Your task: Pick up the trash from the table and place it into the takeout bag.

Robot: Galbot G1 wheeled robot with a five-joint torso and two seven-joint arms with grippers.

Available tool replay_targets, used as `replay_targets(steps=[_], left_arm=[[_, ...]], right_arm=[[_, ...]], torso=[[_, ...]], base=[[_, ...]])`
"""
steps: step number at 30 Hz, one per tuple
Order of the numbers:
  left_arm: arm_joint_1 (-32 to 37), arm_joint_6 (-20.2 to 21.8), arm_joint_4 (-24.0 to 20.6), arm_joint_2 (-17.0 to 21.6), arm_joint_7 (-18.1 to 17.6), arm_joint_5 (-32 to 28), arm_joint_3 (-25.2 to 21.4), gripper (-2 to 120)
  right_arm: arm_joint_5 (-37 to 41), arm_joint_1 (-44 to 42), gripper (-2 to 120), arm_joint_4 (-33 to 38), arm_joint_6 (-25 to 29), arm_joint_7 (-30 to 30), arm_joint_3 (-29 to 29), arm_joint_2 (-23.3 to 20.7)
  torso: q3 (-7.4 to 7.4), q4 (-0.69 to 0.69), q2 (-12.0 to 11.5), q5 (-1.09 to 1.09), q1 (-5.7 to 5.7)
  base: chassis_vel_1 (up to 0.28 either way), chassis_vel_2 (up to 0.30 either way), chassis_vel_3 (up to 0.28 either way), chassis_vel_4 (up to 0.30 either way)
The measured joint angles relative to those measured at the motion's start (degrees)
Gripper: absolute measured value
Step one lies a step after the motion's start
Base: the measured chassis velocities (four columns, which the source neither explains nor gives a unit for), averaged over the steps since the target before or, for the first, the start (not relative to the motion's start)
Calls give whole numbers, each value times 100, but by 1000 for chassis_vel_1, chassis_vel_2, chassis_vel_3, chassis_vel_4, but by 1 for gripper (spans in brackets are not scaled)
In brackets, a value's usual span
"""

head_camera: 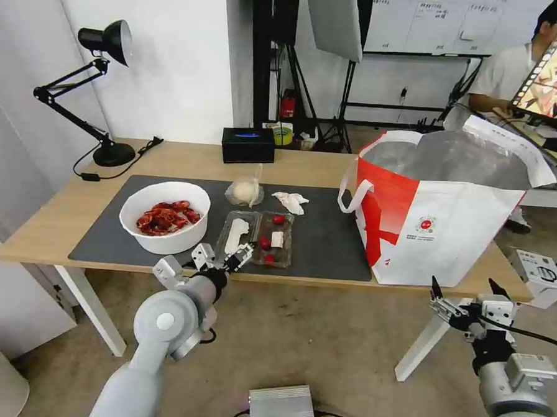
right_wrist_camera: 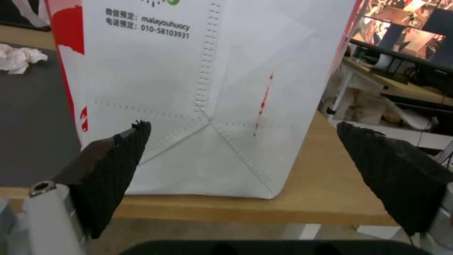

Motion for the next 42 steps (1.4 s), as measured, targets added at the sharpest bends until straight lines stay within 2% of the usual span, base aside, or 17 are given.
replay_targets(steps=[5, 7, 8, 9, 10, 13, 20, 21, 25, 28, 32, 34, 36, 38, 40, 42], left_arm=[[6, -106, -4, 32, 348, 297, 72, 100], [66, -243, 47, 30, 751, 589, 126, 100], [66, -243, 47, 30, 751, 589, 126, 100], [103, -331, 74, 22, 958, 760, 164, 100], [103, -331, 74, 22, 958, 760, 164, 100], [183, -491, 81, 29, 1365, 1117, 264, 100], [252, -612, 37, 68, 1833, 1584, 395, 100], [283, -622, 24, 89, 1981, 1863, 442, 100], [313, -622, 25, 146, 2254, 2245, 513, 100], [321, -643, 140, 254, 2845, 3162, 631, 100], [303, -687, 203, 292, 3015, 3425, 656, 100], [264, -781, 296, 335, 3215, 3820, 669, 100], [251, -815, 323, 348, 3273, 3934, 671, 100], [168, -1037, 469, 425, 3562, 4502, 685, 99], [145, -1107, 509, 448, 3607, 4649, 686, 97], [79, -1321, 615, 500, 3724, 5056, 675, 90]], right_arm=[[-2, -2, 100, -10, 17, -10, -17, 8], [-2, -5, 100, -29, 36, -17, -18, 18], [-2, -5, 100, -29, 36, -17, -18, 18], [-2, -8, 100, -38, 44, -21, -19, 19], [-2, -8, 100, -38, 44, -21, -19, 19], [-2, -10, 100, -56, 58, -26, -17, 19], [-2, -9, 100, -87, 78, -31, -18, 22], [-2, -9, 100, -98, 88, -32, -13, 28], [-1, -12, 100, -112, 108, -36, -8, 44], [-1, -14, 100, -122, 132, -41, -11, 71], [1, -15, 100, -121, 138, -44, -20, 81], [3, -20, 100, -114, 145, -48, -36, 92], [4, -20, 100, -109, 147, -50, -42, 95], [17, -17, 100, -88, 151, -58, -88, 106], [25, -13, 100, -79, 151, -63, -108, 108], [132, 6, 100, -35, 151, -107, -166, 106]], torso=[[-1, -4, 0, 0, 0], [-1, -3, 0, 0, 1], [-1, -3, 0, 0, 1], [0, -4, 0, 0, 0], [0, -4, 0, 0, 0], [-1, -4, 0, 1, 0], [-1, -4, 0, 1, 0], [-2, -4, 0, 1, 0], [-1, -4, 0, 1, 0], [-2, -4, 0, 1, 0], [-1, -4, 0, 1, 0], [-1, -4, 0, 1, 0], [-1, -4, 0, 1, 0], [-1, -4, 0, 1, 0], [-1, -4, 0, 1, 0], [-1, -4, 0, 0, 0]], base=[[0, 0, 0, 0], [0, 0, 0, 0], [0, 0, 0, 0], [0, 0, 0, 0], [0, 0, 0, 0], [0, 0, 0, 0], [0, 0, 0, 0], [0, 0, 0, 0], [0, 0, 0, 0], [0, 0, 0, 0], [0, 0, 0, 0], [0, 0, 0, 0], [0, 0, 0, 0], [0, 0, 0, 0], [0, 0, 0, 0], [0, 0, 0, 0]])
